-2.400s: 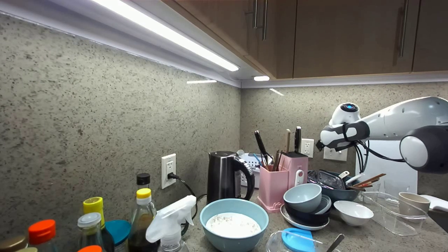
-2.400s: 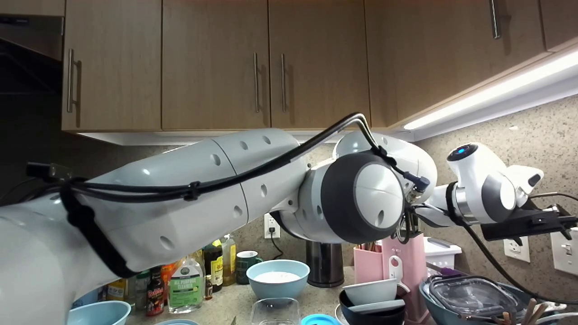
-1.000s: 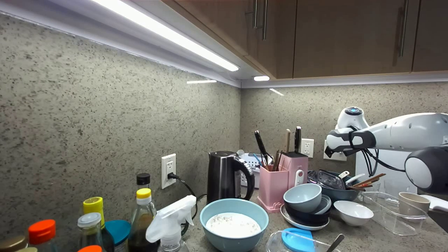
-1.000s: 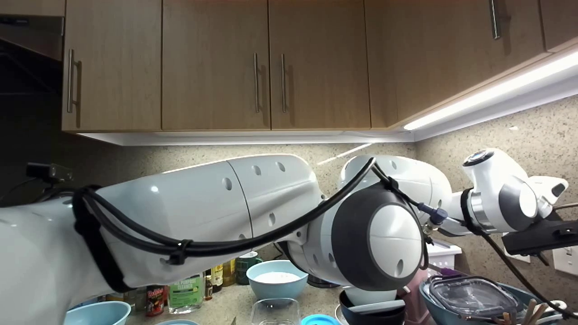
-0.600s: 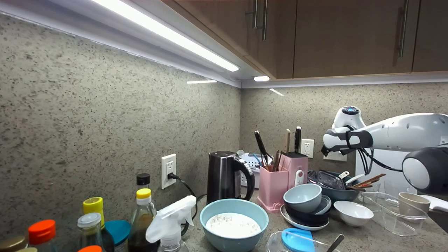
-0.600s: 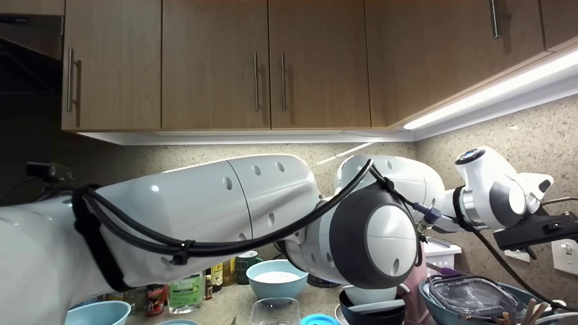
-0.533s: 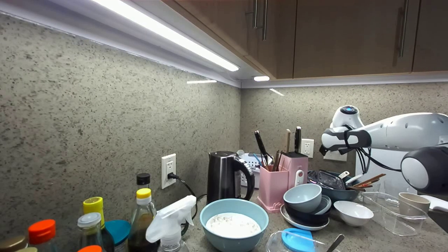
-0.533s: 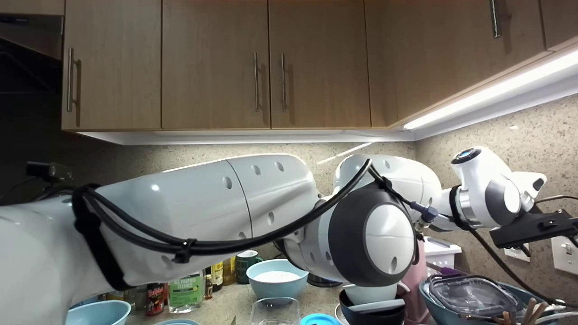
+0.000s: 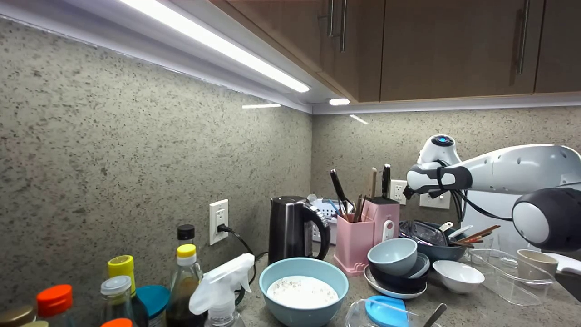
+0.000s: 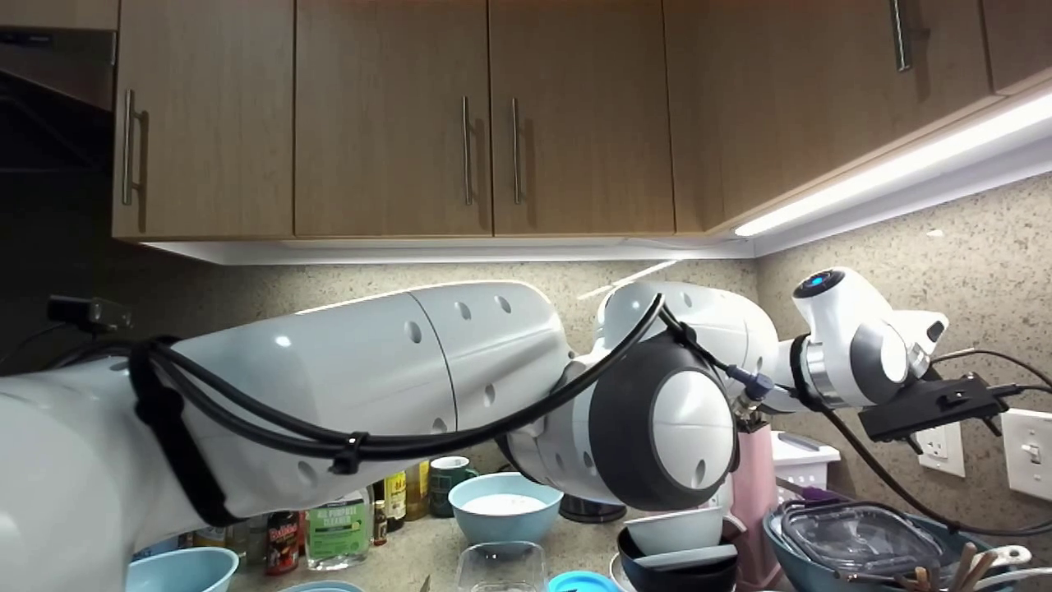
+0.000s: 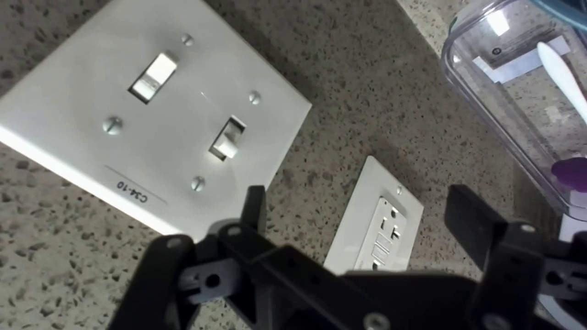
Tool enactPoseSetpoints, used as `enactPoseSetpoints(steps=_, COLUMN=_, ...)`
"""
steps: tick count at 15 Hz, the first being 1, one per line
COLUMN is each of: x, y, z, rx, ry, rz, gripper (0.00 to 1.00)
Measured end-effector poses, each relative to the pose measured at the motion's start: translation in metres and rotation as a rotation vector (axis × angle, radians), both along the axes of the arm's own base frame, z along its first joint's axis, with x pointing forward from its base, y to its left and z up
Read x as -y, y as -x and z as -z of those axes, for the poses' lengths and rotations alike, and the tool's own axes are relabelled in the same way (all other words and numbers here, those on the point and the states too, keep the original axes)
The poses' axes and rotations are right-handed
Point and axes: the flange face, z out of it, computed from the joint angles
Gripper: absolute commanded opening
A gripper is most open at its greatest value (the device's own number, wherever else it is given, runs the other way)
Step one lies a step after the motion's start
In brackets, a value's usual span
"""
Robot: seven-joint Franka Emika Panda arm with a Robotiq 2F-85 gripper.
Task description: Turn off the left light switch
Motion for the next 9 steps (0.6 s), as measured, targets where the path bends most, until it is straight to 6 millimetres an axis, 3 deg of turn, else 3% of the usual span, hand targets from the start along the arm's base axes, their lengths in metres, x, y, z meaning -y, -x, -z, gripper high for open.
enactPoseSetpoints(steps=9, x=0.013, y=0.008, z=-0.002, rx=-0.058, ry=0.071, rz=-0.153, gripper=1.0)
